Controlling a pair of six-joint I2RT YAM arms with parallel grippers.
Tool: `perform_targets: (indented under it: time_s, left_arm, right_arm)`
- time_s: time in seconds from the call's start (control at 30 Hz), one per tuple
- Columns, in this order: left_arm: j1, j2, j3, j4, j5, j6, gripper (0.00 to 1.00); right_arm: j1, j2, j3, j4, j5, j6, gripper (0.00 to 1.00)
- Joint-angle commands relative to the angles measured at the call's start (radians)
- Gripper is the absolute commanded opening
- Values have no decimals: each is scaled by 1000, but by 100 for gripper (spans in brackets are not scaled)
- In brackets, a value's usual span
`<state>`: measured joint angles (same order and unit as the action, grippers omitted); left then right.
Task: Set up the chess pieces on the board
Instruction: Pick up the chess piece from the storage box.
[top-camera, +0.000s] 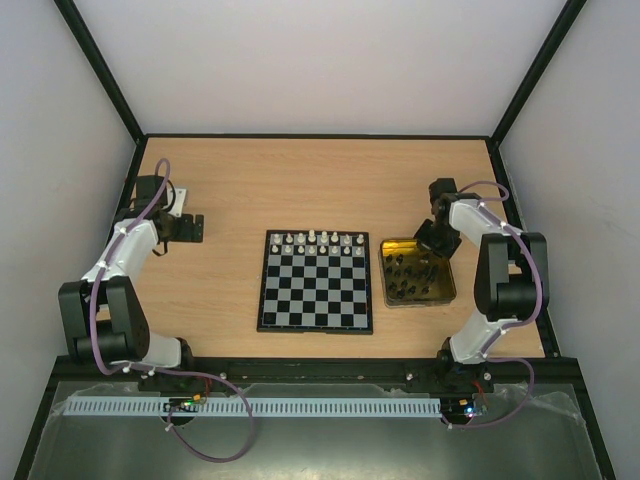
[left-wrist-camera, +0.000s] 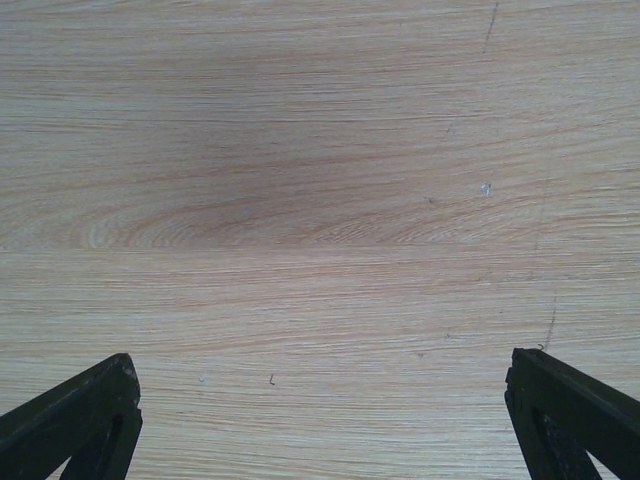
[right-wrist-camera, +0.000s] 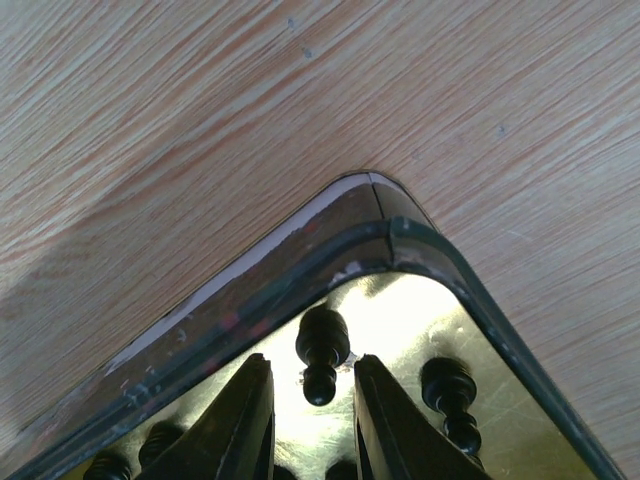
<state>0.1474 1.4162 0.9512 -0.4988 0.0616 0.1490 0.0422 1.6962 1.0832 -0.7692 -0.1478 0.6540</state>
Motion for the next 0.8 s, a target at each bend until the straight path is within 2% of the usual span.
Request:
perform_targets:
  time_s: [0.0, 0.67, 0.77]
  left_arm:
    - [5, 10, 26, -22, -9, 0, 99]
    - [7, 3, 33, -35, -19, 4, 99]
    - [7, 4, 35, -35, -19, 4, 99]
  right_arm:
    - [-6, 21, -13, 19, -1, -11, 22]
    - [-17, 36, -22, 34, -1, -14, 19]
    - [-18, 37, -23, 37, -2, -14, 14]
